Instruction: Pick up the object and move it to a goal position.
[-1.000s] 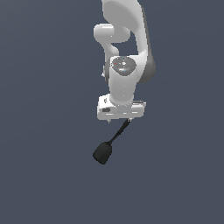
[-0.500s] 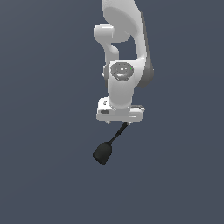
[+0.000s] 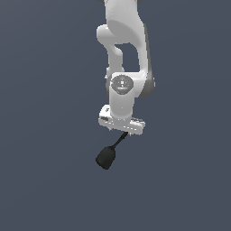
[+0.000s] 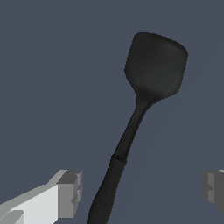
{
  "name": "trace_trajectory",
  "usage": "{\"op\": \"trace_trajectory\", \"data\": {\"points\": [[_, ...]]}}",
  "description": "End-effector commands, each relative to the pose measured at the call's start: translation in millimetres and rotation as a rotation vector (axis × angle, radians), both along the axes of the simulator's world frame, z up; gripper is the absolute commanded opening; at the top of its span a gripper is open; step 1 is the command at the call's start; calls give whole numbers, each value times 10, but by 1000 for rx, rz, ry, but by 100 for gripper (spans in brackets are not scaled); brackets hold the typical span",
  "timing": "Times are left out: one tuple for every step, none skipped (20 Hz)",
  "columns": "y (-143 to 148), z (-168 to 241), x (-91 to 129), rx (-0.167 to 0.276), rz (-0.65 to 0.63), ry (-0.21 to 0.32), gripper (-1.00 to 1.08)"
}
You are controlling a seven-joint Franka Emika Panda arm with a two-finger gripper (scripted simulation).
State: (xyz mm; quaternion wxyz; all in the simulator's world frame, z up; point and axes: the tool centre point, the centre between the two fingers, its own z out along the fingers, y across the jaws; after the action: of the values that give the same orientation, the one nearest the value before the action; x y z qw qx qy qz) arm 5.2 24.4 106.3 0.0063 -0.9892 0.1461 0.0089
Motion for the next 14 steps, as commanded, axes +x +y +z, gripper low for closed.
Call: {"op": "trace_trajectory", "data": {"points": [[-29, -96, 16, -3, -72, -3, 100], [-40, -130, 21, -5, -97, -4, 100], [-50, -162, 26, -6, -120, -5, 100], [-60, -192, 30, -7, -143, -6, 100], [-69, -220, 34, -9, -163, -7, 100], [-78, -245, 37, -10, -182, -8, 100], [-86, -269, 40, -11, -200, -8, 100], [-94, -290, 43, -12, -216, -9, 100], [-100, -310, 45, -13, -230, -10, 100], [-107, -327, 47, -14, -243, -11, 100], [-112, -342, 49, -15, -254, -11, 100], [-117, -355, 50, -15, -264, -12, 100], [-121, -366, 51, -16, -273, -12, 100], [-125, -376, 52, -16, -279, -13, 100]]}}
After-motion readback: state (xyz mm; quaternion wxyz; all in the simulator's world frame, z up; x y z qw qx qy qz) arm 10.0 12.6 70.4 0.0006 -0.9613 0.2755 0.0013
